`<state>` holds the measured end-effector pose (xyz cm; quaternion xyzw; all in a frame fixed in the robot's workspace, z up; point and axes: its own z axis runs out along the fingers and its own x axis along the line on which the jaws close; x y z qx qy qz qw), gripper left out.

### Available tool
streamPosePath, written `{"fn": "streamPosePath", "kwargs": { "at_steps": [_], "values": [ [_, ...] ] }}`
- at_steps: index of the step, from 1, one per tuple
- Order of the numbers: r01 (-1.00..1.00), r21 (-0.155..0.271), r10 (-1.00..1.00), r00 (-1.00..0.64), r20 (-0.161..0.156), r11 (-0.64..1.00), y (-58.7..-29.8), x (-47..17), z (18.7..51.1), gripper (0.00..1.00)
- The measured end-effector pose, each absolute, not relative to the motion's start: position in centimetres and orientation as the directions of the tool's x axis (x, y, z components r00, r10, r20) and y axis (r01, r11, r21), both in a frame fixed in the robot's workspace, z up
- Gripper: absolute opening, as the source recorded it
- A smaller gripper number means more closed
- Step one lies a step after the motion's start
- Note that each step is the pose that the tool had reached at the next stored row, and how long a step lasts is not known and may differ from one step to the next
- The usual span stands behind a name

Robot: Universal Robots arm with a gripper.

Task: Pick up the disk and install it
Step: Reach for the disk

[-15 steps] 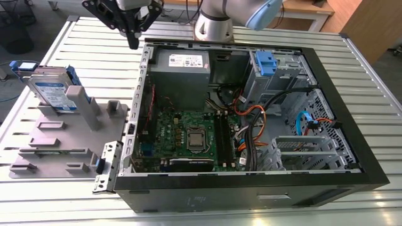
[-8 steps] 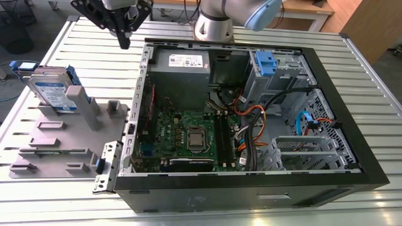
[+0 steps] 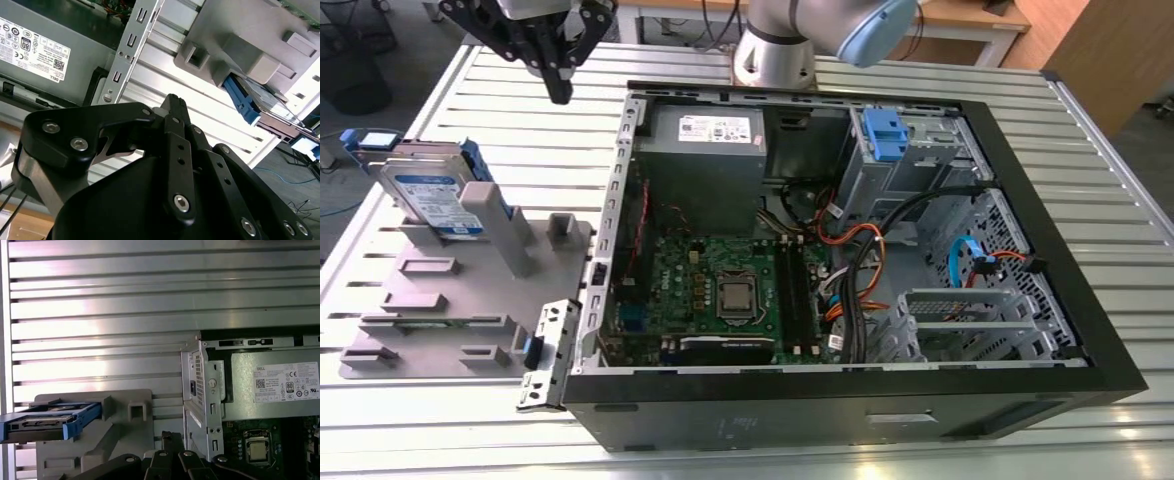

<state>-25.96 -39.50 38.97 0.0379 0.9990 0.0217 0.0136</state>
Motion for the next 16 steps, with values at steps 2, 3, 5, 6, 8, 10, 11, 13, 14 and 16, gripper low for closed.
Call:
{"fn": "streamPosePath", "kwargs": {
  "at_steps": [2,3,5,6,8,10,11,13,14,16],
  "values": [
    [0.075,0.044,0.076,-0.997,-0.025,0.996,-39.5,-26.01,38.97,0.11],
    [0.075,0.044,0.076,-0.997,-0.025,0.996,-39.5,-26.01,38.97,0.11],
    [0.075,0.044,0.076,-0.997,-0.025,0.996,-39.5,-26.03,38.97,0.11],
    [0.075,0.044,0.076,-0.997,-0.025,0.996,-39.5,-26.03,38.97,0.11],
    [0.075,0.044,0.076,-0.997,-0.025,0.996,-39.5,-26.04,38.97,0.11],
    [0.075,0.044,0.076,-0.997,-0.026,0.996,-39.5,-26.11,38.96,0.11],
    [0.075,0.044,0.076,-0.997,-0.026,0.996,-39.5,-26.16,38.95,0.11],
    [0.075,0.044,0.076,-0.997,-0.025,0.996,-39.5,-26.3,38.94,0.11],
    [0.075,0.044,0.076,-0.997,-0.025,0.996,-39.5,-26.41,38.93,0.11],
    [0.075,0.044,0.076,-0.997,-0.025,0.996,-39.5,-26.65,38.9,0.11]
  ]
}}
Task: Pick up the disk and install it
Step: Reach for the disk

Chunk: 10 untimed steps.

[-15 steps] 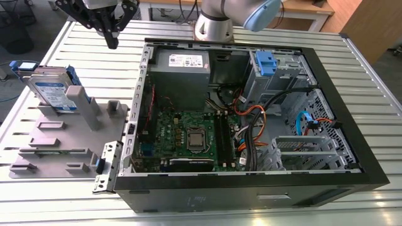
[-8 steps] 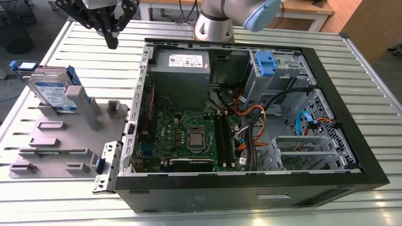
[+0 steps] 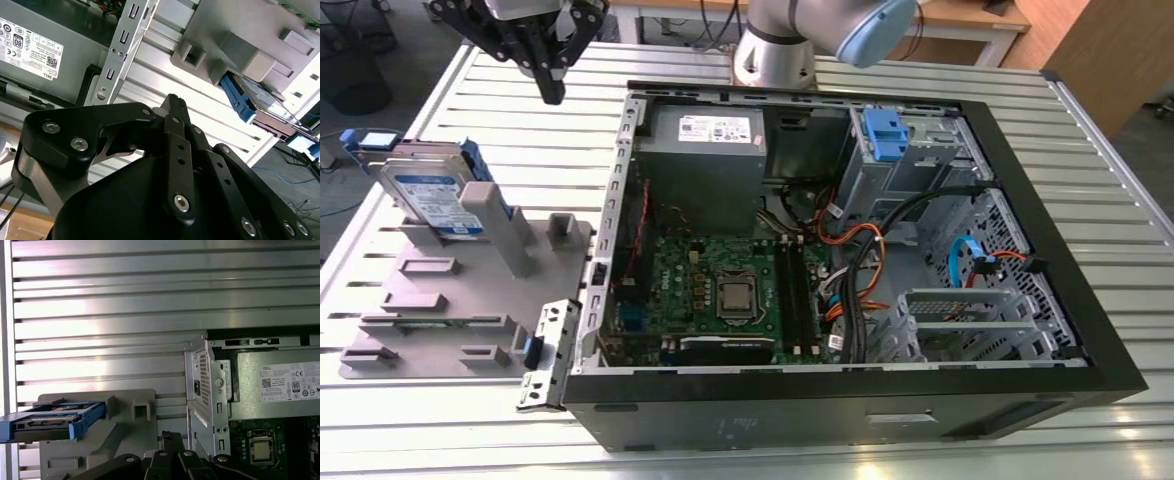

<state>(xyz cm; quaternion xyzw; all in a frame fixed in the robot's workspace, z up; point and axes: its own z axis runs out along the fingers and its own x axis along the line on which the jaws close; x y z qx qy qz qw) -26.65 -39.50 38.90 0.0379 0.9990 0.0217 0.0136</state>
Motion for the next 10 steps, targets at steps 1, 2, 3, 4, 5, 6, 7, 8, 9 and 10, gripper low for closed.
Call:
{"fn": "streamPosePath", "kwargs": {
  "at_steps": [1,2,3,4,5,6,7,8,9,10],
  "values": [
    [0.075,0.044,0.076,-0.997,-0.025,0.996,-39.5,-26.8,38.9,0.11],
    [0.075,0.044,0.076,-0.997,-0.025,0.996,-39.5,-26.9,38.9,0.11],
    [0.075,0.044,0.076,-0.997,-0.025,0.996,-39.5,-27.1,38.8,0.11],
    [0.075,0.044,0.076,-0.997,-0.025,0.996,-39.5,-27.2,38.8,0.11],
    [0.075,0.044,0.076,-0.997,-0.025,0.996,-39.5,-27.3,38.8,0.11],
    [0.075,0.044,0.076,-0.997,-0.026,0.996,-39.5,-27.4,38.8,0.11],
    [0.075,0.044,0.076,-0.997,-0.026,0.996,-39.5,-27.6,38.8,0.11],
    [0.075,0.044,0.076,-0.997,-0.025,0.996,-39.5,-27.7,38.8,0.11],
    [0.075,0.044,0.076,-0.997,-0.026,0.996,-39.5,-27.8,38.8,0.11],
    [0.075,0.044,0.076,-0.997,-0.025,0.996,-39.5,-28.0,38.8,0.11]
  ]
}}
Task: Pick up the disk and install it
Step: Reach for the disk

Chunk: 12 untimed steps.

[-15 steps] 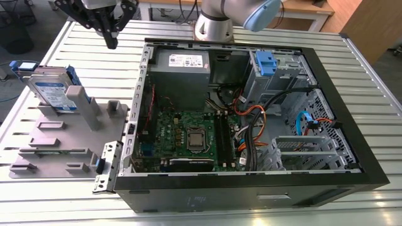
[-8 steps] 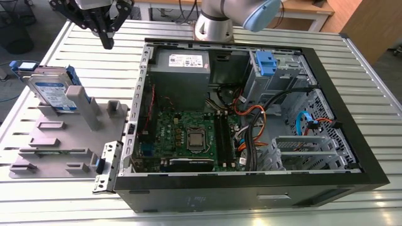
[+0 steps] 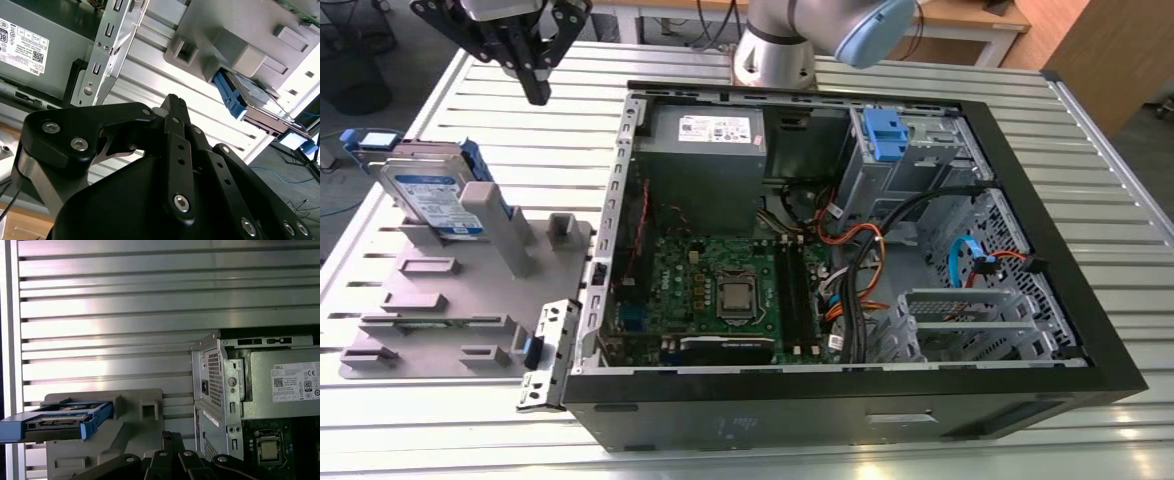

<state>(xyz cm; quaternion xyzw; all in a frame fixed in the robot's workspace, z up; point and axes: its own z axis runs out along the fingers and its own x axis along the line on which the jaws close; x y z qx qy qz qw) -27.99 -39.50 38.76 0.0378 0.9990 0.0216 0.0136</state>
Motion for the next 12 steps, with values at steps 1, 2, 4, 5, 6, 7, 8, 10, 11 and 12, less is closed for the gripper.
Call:
{"fn": "streamPosePath", "kwargs": {
  "at_steps": [1,2,4,5,6,7,8,10,11,12],
  "values": [
    [0.075,0.044,0.076,-0.997,-0.025,0.996,-39.5,-28.12,38.75,0.11],
    [0.075,0.044,0.076,-0.997,-0.025,0.996,-39.5,-28.27,38.74,0.11],
    [0.075,0.044,0.076,-0.997,-0.026,0.996,-39.5,-28.58,38.72,0.11],
    [0.075,0.044,0.076,-0.997,-0.026,0.996,-39.5,-28.68,38.71,0.11],
    [0.075,0.044,0.076,-0.997,-0.026,0.996,-39.5,-28.68,38.71,0.11],
    [0.075,0.044,0.076,-0.997,-0.026,0.996,-39.5,-28.68,38.71,0.11],
    [0.075,0.044,0.076,-0.997,-0.025,0.996,-39.5,-28.69,38.72,0.11],
    [0.075,0.044,0.076,-0.997,-0.025,0.996,-39.5,-28.7,38.72,0.11],
    [0.075,0.044,0.076,-0.997,-0.025,0.996,-39.5,-28.7,38.72,0.11],
    [0.075,0.044,0.076,-0.997,-0.025,0.996,-39.5,-28.7,38.72,0.11]
  ]
}}
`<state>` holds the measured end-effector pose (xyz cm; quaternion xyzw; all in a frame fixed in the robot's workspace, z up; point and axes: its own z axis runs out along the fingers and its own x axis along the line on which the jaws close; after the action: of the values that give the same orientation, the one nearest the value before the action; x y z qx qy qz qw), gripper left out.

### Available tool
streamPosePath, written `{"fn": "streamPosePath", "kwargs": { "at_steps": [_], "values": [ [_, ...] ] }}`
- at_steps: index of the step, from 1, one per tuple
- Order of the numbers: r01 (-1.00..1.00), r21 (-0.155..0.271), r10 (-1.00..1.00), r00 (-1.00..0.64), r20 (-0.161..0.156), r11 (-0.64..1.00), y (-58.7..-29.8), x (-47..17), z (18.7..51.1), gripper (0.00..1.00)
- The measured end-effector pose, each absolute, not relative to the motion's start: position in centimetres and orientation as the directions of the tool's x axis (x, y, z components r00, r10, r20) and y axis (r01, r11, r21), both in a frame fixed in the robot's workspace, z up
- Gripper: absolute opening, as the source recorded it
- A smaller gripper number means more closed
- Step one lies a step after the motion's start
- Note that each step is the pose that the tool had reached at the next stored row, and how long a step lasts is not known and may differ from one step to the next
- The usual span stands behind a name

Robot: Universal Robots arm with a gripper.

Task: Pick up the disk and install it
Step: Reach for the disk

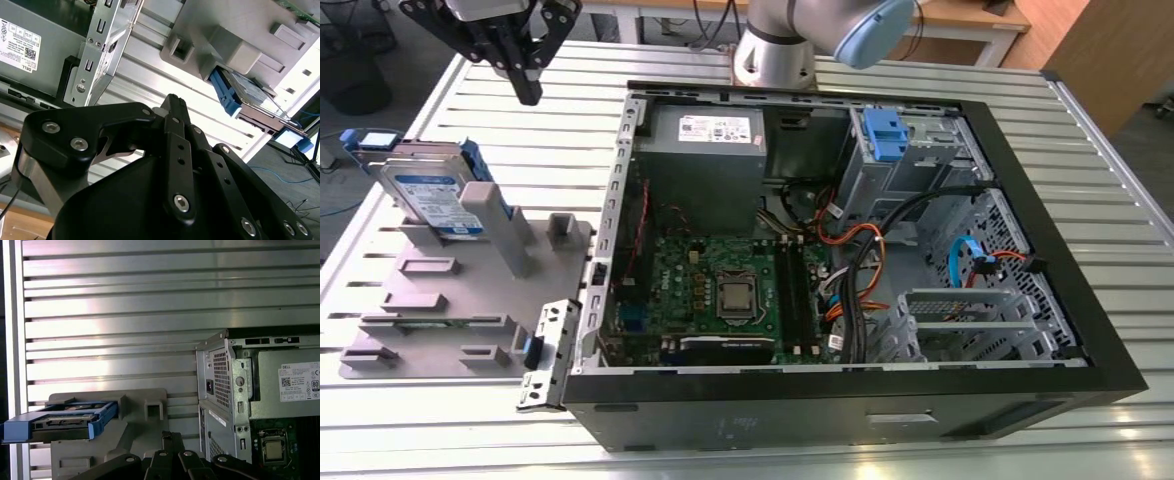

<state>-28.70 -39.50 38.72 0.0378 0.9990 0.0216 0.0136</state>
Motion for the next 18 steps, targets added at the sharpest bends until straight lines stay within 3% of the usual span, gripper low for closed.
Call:
{"fn": "streamPosePath", "kwargs": {
  "at_steps": [18],
  "values": [
    [0.075,0.044,0.076,-0.997,-0.025,0.996,-39.5,-30.3,38.7,0.11]
  ]
}}
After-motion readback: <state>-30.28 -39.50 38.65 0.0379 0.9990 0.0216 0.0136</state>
